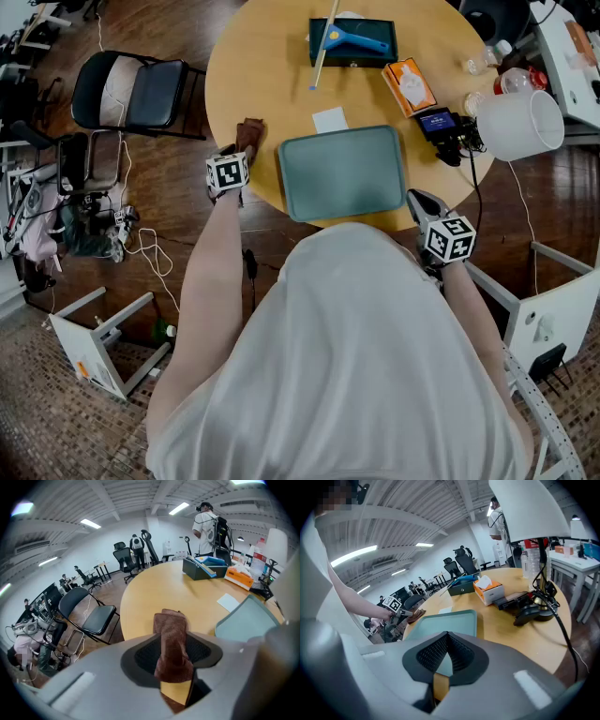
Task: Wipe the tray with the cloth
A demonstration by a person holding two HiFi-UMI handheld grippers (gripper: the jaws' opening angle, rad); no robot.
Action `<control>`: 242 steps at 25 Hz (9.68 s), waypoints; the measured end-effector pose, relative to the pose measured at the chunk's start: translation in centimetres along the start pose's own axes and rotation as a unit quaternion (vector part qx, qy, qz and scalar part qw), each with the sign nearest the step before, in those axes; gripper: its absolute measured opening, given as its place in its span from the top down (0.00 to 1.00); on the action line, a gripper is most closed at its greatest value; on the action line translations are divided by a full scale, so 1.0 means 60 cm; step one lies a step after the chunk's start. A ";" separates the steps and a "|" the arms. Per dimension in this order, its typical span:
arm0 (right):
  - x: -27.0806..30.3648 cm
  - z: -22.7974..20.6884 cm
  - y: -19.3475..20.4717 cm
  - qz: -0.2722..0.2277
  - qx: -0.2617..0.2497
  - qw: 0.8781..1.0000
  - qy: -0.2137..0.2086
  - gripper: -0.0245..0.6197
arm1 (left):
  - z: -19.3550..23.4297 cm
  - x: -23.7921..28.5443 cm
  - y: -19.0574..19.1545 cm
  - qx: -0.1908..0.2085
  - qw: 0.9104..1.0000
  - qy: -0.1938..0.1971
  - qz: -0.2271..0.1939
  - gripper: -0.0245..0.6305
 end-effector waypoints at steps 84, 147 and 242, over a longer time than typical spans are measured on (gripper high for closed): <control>-0.072 -0.089 -0.017 -0.046 0.025 0.999 0.006 0.96 | -0.470 -0.064 -0.119 0.462 0.882 0.033 -0.089 0.38; -0.059 -0.095 0.003 -0.040 0.042 0.998 0.002 0.96 | -0.586 -0.097 -0.139 0.420 0.899 0.121 -0.033 0.38; -0.021 -0.068 0.013 -0.014 0.017 0.999 -0.037 0.96 | -0.590 -0.161 0.008 0.534 0.832 0.148 -0.032 0.38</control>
Point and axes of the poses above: the fingertips, and each gripper's own axes: x forward along the fingers, z to its left, y out of its underside, the point moved 2 cm from there along -x, backward along the fingers, and after that the axes turned 9 degrees about -y, right-handed, at the moved point
